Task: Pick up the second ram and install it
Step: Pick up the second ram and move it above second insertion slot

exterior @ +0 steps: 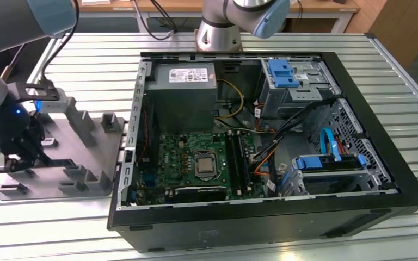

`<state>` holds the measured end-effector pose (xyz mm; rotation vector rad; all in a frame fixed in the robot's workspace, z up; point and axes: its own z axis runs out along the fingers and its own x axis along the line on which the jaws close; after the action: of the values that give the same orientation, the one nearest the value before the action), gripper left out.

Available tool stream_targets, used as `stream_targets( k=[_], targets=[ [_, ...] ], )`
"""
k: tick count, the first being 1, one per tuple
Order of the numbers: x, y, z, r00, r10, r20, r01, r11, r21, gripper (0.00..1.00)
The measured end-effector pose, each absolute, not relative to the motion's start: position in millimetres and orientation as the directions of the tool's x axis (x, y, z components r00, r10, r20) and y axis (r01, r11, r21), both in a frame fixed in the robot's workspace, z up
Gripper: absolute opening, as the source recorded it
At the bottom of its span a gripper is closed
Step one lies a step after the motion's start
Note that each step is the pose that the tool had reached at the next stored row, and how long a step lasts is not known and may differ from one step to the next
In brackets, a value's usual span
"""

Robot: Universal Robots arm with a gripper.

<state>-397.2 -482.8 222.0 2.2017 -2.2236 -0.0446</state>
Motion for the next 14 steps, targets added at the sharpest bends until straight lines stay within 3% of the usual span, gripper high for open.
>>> stream_targets(
  k=[14],
  targets=[
    [-397.2,-482.8,232.0,-0.01,-1.0,-0.012,-1.0,0.01,0.029,0.14]
  ],
)
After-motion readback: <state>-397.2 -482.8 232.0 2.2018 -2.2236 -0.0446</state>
